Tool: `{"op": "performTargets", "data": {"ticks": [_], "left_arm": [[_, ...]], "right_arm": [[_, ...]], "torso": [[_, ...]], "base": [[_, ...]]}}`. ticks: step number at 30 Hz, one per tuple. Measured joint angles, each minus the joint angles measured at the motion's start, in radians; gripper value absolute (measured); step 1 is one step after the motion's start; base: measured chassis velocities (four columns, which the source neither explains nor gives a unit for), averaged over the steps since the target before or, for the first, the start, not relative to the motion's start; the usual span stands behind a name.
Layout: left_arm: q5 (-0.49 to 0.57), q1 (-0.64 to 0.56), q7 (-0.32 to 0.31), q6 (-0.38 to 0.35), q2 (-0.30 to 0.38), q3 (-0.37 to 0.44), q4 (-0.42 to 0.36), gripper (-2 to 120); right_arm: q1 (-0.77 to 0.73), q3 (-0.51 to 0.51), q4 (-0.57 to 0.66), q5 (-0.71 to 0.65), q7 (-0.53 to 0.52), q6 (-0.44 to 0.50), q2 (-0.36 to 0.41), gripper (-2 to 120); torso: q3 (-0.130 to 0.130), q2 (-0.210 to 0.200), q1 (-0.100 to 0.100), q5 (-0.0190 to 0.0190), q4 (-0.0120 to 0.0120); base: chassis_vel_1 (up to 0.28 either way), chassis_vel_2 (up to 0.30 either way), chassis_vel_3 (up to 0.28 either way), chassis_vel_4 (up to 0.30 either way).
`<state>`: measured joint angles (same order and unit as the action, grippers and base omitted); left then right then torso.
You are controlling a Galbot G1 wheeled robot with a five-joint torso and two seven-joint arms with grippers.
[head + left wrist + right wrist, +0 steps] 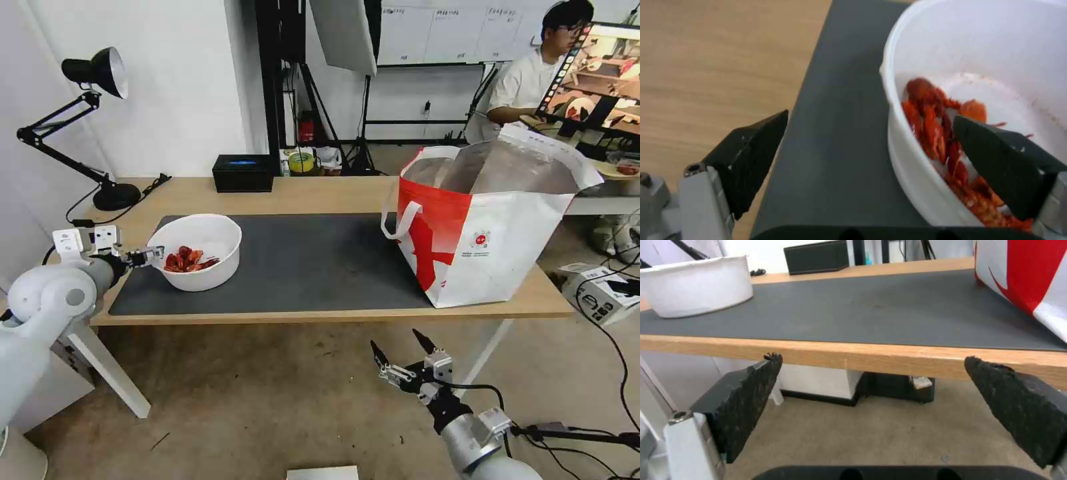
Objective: Pick up the trash from the table and place it into the takeout bag.
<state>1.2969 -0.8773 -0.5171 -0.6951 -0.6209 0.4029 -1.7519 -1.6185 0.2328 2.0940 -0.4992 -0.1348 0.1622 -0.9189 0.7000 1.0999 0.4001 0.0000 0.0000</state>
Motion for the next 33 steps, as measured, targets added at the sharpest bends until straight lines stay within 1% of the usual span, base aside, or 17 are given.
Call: {"op": "performTargets", "data": {"ticks": [3, 7, 8, 9, 11, 13, 15, 18, 19, 20, 22, 23, 26, 28, 30, 31, 33], "left_arm": [[0.021, 0.035, -0.024, -0.028, -0.002, -0.03, 0.024, 100], [0.043, 0.09, -0.031, -0.04, 0.002, -0.076, 0.061, 100], [0.053, 0.116, -0.034, -0.043, 0.005, -0.096, 0.076, 97], [0.053, 0.116, -0.034, -0.043, 0.005, -0.096, 0.076, 97], [0.059, 0.142, -0.035, -0.046, 0.009, -0.117, 0.089, 87], [0.059, 0.142, -0.035, -0.046, 0.009, -0.117, 0.089, 87], [0.063, 0.16, -0.038, -0.046, 0.016, -0.14, 0.099, 72], [0.065, 0.16, -0.038, -0.046, 0.019, -0.143, 0.099, 68], [0.069, 0.159, -0.038, -0.046, 0.023, -0.146, 0.097, 61], [0.069, 0.159, -0.038, -0.046, 0.023, -0.146, 0.097, 61], [0.077, 0.16, -0.038, -0.045, 0.03, -0.157, 0.096, 49], [0.077, 0.16, -0.038, -0.045, 0.03, -0.157, 0.096, 49], [0.109, 0.176, -0.034, -0.044, 0.037, -0.179, 0.105, 31], [0.122, 0.181, -0.033, -0.044, 0.039, -0.184, 0.106, 28], [0.143, 0.185, -0.025, -0.043, 0.046, -0.19, 0.106, 17], [0.143, 0.185, -0.025, -0.043, 0.046, -0.19, 0.106, 17], [0.147, 0.185, -0.014, -0.042, 0.048, -0.193, 0.106, 7]], "right_arm": [[0.0, 0.0, 0.0, 0.0, 0.0, 0.0, 0.0, 100], [0.0, 0.0, 0.0, 0.0, 0.0, 0.0, 0.0, 100], [0.0, 0.0, 0.0, 0.0, 0.0, 0.0, 0.0, 100], [0.0, 0.0, 0.0, 0.0, 0.0, 0.0, 0.0, 100], [0.0, 0.0, 0.0, 0.0, 0.0, 0.0, 0.0, 100], [0.0, 0.0, 0.0, 0.0, 0.0, 0.0, 0.0, 100], [0.0, 0.0, 0.0, 0.0, 0.0, 0.0, 0.0, 100], [0.0, 0.0, 0.0, 0.0, 0.0, 0.0, 0.0, 100], [0.0, 0.0, 0.0, 0.0, 0.0, 0.0, 0.0, 100], [0.0, 0.0, 0.0, 0.0, 0.0, 0.0, 0.0, 100], [0.0, 0.0, 0.0, 0.0, 0.0, 0.0, 0.0, 100], [0.0, 0.0, 0.0, 0.0, 0.0, 0.0, 0.0, 100], [0.0, 0.0, 0.0, 0.0, 0.0, 0.0, 0.0, 100], [0.0, 0.0, 0.0, 0.0, 0.0, 0.0, 0.0, 100], [0.0, 0.0, 0.0, 0.0, 0.0, 0.0, 0.0, 100], [0.0, 0.0, 0.0, 0.0, 0.0, 0.0, 0.0, 100], [0.0, 0.0, 0.0, 0.0, 0.0, 0.0, 0.0, 100]], "torso": [[0.0, 0.0, 0.0, -0.0001, 0.0], [0.0, 0.0, 0.0, -0.0001, 0.0], [0.0, 0.0, 0.0, 0.0, -0.0001], [0.0, 0.0, 0.0, 0.0, -0.0001], [0.0, 0.0, 0.0, 0.0, -0.0001], [0.0, 0.0, 0.0, 0.0, -0.0001], [0.0, 0.0, 0.0, 0.0, -0.0001], [0.0, 0.0, 0.0, 0.0, -0.0001], [0.0, 0.0, 0.0, 0.0, 0.0], [0.0, 0.0, 0.0, 0.0, 0.0], [0.0, 0.0, 0.0, 0.0, 0.0], [0.0, 0.0, 0.0, 0.0, 0.0], [0.0, 0.0, 0.0, -0.0001, -0.0001], [0.0, 0.0, 0.0, 0.0001, -0.0001], [0.0, 0.0, 0.0, 0.0, 0.0], [0.0, 0.0, 0.0, 0.0, 0.0], [0.0, 0.0, 0.0, 0.0, 0.0001]], "base": [[0.0, 0.0, 0.0, 0.0], [0.0, 0.0, 0.0, 0.0], [0.0, 0.0, 0.0, 0.0], [0.0, 0.0, 0.0, 0.0], [0.0, 0.0, 0.0, 0.0], [0.0, 0.0, 0.0, 0.0], [0.0, 0.0, 0.0, 0.0], [0.0, 0.0, 0.0, 0.0], [0.0, 0.0, 0.0, 0.0], [0.0, 0.0, 0.0, 0.0], [0.0, 0.0, 0.0, 0.0], [0.0, 0.0, 0.0, 0.0], [0.0, 0.0, 0.0, 0.0], [0.0, 0.0, 0.0, 0.0], [0.0, 0.0, 0.0, 0.0], [0.0, 0.0, 0.0, 0.0], [0.0, 0.0, 0.0, 0.0]]}}
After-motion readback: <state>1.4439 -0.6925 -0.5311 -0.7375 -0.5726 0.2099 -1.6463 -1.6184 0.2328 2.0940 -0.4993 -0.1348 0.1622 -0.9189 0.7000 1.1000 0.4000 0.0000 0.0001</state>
